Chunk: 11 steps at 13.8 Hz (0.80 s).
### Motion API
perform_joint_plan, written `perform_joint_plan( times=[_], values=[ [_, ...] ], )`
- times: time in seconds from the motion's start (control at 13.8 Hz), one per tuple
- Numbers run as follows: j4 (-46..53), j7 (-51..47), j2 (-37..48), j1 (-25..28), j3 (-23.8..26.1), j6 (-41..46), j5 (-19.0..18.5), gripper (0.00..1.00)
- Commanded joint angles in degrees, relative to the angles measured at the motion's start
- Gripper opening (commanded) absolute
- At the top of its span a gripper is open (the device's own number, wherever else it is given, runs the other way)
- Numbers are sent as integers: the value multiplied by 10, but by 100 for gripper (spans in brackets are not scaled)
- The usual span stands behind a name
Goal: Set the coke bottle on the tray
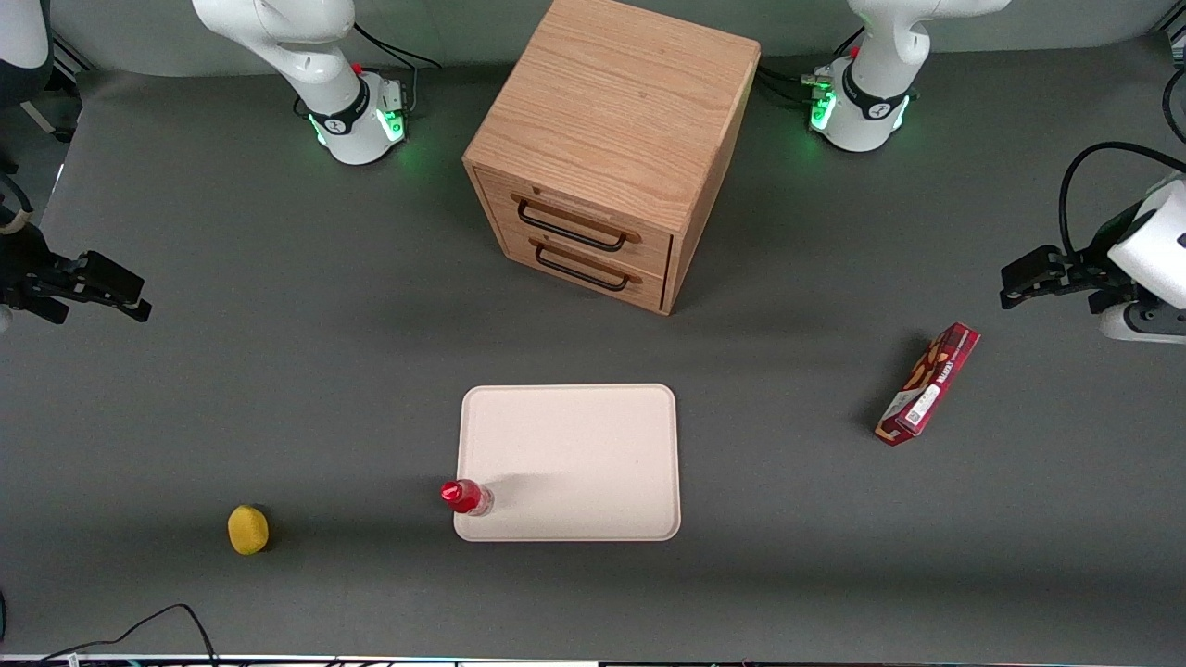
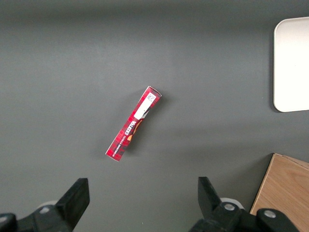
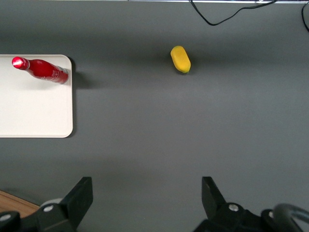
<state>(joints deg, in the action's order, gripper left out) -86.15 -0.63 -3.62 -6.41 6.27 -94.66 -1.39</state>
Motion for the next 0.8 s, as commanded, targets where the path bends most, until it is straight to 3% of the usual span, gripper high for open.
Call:
perform_joint_plan(
  times=[0.0,0.72],
  values=[
    [10,-14,-2,-4,4,11,3,100],
    [16,-11,-21,-2,4,12,-8,100]
  ],
)
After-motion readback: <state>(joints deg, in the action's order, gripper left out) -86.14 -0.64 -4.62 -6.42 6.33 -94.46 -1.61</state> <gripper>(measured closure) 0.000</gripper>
